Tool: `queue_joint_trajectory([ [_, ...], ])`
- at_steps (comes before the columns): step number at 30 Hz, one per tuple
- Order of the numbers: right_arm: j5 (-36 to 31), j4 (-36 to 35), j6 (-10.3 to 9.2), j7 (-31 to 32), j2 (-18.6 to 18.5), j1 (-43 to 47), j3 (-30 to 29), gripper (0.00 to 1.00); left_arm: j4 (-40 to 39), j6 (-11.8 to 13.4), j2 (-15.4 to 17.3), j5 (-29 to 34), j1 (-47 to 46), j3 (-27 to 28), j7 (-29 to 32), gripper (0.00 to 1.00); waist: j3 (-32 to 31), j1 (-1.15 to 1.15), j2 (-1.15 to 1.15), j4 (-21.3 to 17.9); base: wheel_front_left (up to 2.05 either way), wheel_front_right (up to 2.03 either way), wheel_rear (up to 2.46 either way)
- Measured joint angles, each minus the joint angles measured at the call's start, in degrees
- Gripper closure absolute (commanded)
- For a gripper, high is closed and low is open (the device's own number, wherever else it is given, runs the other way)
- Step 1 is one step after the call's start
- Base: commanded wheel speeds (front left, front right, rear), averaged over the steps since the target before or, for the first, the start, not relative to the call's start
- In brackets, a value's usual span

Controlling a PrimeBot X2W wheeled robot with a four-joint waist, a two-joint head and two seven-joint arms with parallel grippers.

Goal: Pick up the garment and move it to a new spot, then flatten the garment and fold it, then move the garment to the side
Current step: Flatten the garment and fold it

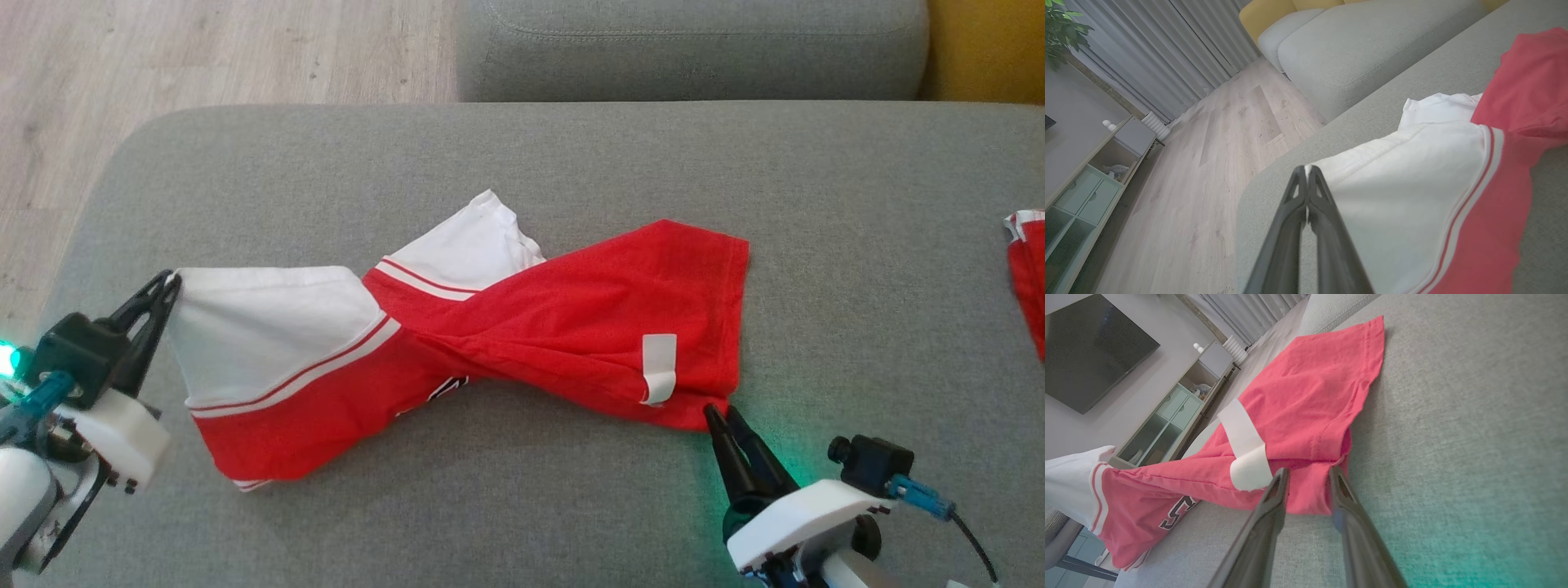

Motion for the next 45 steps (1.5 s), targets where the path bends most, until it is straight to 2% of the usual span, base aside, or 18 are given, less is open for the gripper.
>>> queue_joint_trajectory([
  [3,-0.09,0.32,0.00,0.00,-0.02,0.00,0.02,0.59,-0.04,-0.03,-0.18,0.00,0.00,-0.23,0.01,1.00,-0.18,0.00,0.00,0.10,0.00,0.00,0.00],
  [5,-0.09,0.64,0.00,0.00,-0.02,-0.01,0.08,0.70,-0.07,-0.03,-0.25,0.00,0.00,-0.31,0.02,1.00,-0.19,0.00,0.00,0.16,0.00,0.00,0.00],
  [6,-0.08,0.87,0.00,0.00,-0.03,-0.02,0.19,0.80,-0.07,-0.04,-0.26,0.00,0.00,-0.38,0.02,1.00,-0.17,0.00,0.00,0.26,0.00,0.00,0.00],
  [7,-0.08,1.08,0.00,0.00,-0.03,-0.05,0.37,0.80,-0.05,-0.04,-0.27,0.00,0.00,-0.47,0.02,1.00,-0.17,0.00,0.00,0.29,0.00,0.00,0.00],
  [10,-0.07,2.03,0.00,0.00,-0.05,-0.08,0.89,0.97,0.01,-0.07,-0.29,0.00,-0.02,-0.52,0.01,1.00,-0.18,0.00,0.00,0.34,0.00,0.00,0.00],
  [11,-0.08,2.33,0.00,0.00,-0.10,-0.13,1.04,1.00,0.01,-0.07,-0.30,0.00,-0.03,-0.54,0.01,1.00,-0.22,0.00,0.00,0.34,0.00,0.00,0.00],
  [15,-1.15,2.15,0.00,0.00,-0.24,-0.20,0.40,1.00,-0.02,-0.05,-0.32,0.01,-0.05,-0.59,-0.30,1.00,-0.58,0.00,0.00,0.17,0.00,0.00,0.00],
  [18,-2.15,-0.25,0.00,0.00,-0.30,-0.20,-2.33,1.00,-0.16,-0.04,-0.42,-0.02,-0.08,-0.49,-1.66,1.00,-1.08,0.00,0.00,-0.07,0.00,0.00,0.00],
  [24,-5.35,-10.35,0.00,0.01,-1.87,0.01,-11.99,1.00,-1.20,-0.07,-0.63,-0.13,-0.74,0.46,-5.68,1.00,-2.83,0.00,0.00,-0.65,0.00,0.00,0.00],
  [28,-7.57,-17.31,0.00,0.00,-3.56,0.05,-18.49,1.00,-3.02,-1.68,-1.05,-0.02,-2.90,1.26,-8.60,1.00,-3.85,0.00,0.00,-1.00,0.00,0.00,0.00],
  [32,-11.58,-25.35,0.00,0.00,-7.76,-0.03,-25.51,1.00,-3.96,-4.01,-1.97,1.19,-8.79,3.24,-12.11,1.00,-5.15,0.00,0.00,-1.41,0.00,0.00,0.00],
  [36,-15.14,-31.53,0.00,-0.01,-13.85,-1.43,-28.71,1.00,-4.09,-6.43,-2.91,3.88,-17.25,5.86,-14.64,1.00,-6.41,0.00,0.00,-2.14,0.00,0.00,0.00],
  [38,-16.29,-33.88,0.00,0.34,-17.18,-4.03,-29.89,1.00,-4.05,-7.42,-4.44,4.71,-22.02,7.20,-15.34,1.00,-6.91,0.00,0.00,-2.68,0.00,0.00,0.00],
  [41,-18.02,-36.42,0.00,3.87,-21.76,-9.94,-30.59,1.00,-3.44,-9.66,-6.81,5.02,-28.51,8.65,-15.99,1.00,-7.38,0.00,0.00,-3.79,0.00,0.00,0.00],
  [45,-18.71,-36.17,0.01,9.22,-27.13,-18.50,-26.70,1.00,0.19,-13.26,-10.00,4.39,-34.59,9.16,-16.15,1.00,-7.49,0.00,0.00,-5.48,0.00,0.00,0.00],
])
